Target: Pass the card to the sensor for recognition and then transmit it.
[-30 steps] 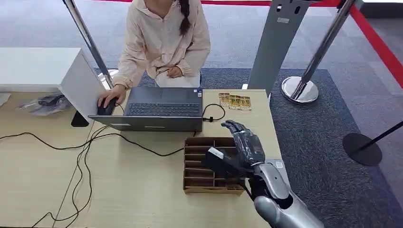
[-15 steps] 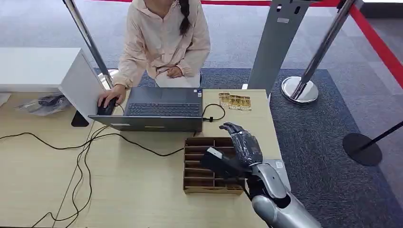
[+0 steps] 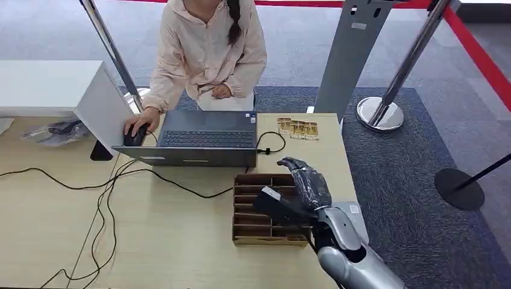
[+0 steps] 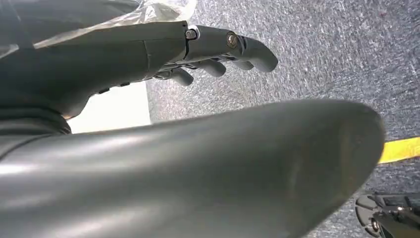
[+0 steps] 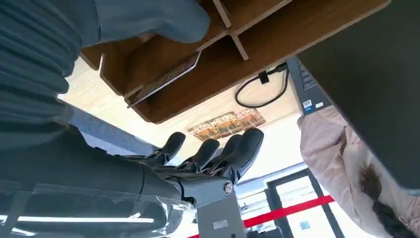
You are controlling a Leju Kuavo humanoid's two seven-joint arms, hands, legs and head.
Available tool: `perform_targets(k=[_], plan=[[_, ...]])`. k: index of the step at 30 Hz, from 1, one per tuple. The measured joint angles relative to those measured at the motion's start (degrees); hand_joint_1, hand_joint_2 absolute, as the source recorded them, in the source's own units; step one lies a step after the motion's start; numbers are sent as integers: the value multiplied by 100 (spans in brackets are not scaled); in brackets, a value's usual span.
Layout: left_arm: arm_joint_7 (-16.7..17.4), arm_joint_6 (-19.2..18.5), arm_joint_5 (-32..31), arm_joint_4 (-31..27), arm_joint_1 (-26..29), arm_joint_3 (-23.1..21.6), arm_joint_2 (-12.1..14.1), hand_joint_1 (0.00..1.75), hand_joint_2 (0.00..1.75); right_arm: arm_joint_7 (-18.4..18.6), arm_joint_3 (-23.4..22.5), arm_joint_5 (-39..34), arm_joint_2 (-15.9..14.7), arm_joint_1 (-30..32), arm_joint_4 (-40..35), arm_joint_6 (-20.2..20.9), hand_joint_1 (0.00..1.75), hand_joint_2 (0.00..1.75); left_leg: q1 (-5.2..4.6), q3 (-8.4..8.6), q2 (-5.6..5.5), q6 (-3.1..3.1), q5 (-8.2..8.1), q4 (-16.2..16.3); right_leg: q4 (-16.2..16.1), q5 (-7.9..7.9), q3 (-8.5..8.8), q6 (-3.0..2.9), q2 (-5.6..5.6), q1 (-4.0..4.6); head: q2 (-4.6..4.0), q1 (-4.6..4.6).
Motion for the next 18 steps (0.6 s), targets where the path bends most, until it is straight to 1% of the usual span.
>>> perform_targets(k=[14,18], plan=[[0,2,13,0,1,0,0,0,0,0,42,-9,33,-4,116,-11,56,175,0,1,0,0,0,0,0,0,0,0,0,0,0,-2],[0,2,13,0,1,0,0,0,0,0,44,-41,39,-5,133,-15,59,175,0,1,0,0,0,0,0,0,1,0,0,0,0,0]])
